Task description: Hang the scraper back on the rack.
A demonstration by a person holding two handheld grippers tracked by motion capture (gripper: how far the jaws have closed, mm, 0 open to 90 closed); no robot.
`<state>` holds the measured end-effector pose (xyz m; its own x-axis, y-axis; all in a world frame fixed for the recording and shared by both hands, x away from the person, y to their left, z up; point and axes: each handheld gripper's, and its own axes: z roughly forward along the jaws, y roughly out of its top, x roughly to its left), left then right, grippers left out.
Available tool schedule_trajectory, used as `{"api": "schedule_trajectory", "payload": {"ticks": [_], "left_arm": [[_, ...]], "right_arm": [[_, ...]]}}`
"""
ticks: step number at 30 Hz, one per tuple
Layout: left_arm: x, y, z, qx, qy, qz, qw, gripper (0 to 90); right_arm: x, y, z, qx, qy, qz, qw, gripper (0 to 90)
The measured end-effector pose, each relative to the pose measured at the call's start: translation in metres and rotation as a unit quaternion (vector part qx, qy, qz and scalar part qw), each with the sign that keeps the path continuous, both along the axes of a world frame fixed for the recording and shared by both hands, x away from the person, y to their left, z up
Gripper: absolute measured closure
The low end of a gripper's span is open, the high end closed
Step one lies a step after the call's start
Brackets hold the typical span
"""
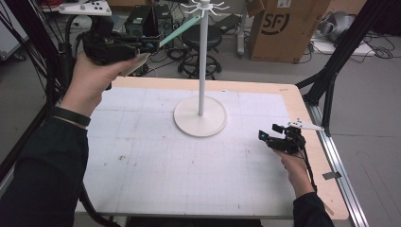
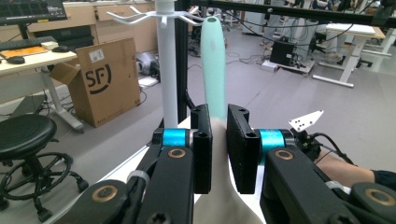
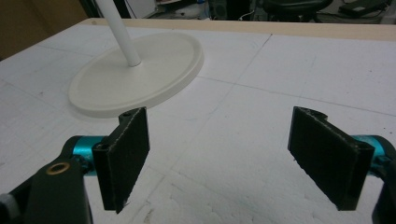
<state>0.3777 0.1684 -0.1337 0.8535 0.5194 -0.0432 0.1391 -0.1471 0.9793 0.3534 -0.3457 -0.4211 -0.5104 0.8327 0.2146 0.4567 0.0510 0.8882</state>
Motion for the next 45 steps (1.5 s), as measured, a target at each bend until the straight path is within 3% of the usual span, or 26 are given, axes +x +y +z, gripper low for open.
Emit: {"api": "schedule_trajectory", "payload": {"ticks": [8, 26, 33, 45], "left_arm": [[0.001, -0.005, 0.002, 0.009, -0.001, -0.001, 1.0, 80.8], [0.001, -0.008, 0.002, 0.009, -0.007, -0.008, 0.9999, 80.7], [0.003, -0.013, -0.001, 0.027, -0.008, 0.004, 0.9996, 80.7], [-0.002, -0.008, 0.003, 0.013, -0.019, 0.004, 0.9997, 80.7]], "right_arm": [[0.0, 0.0, 0.0, 0.001, -0.001, -0.001, 1.0, 20.0], [0.0, 0.0, 0.0, -0.002, -0.002, 0.001, 1.0, 20.2], [0.0, 0.0, 0.0, -0.002, -0.002, 0.002, 1.0, 20.2], [0.0, 0.0, 0.0, -0.002, -0.001, 0.003, 1.0, 20.3]]}}
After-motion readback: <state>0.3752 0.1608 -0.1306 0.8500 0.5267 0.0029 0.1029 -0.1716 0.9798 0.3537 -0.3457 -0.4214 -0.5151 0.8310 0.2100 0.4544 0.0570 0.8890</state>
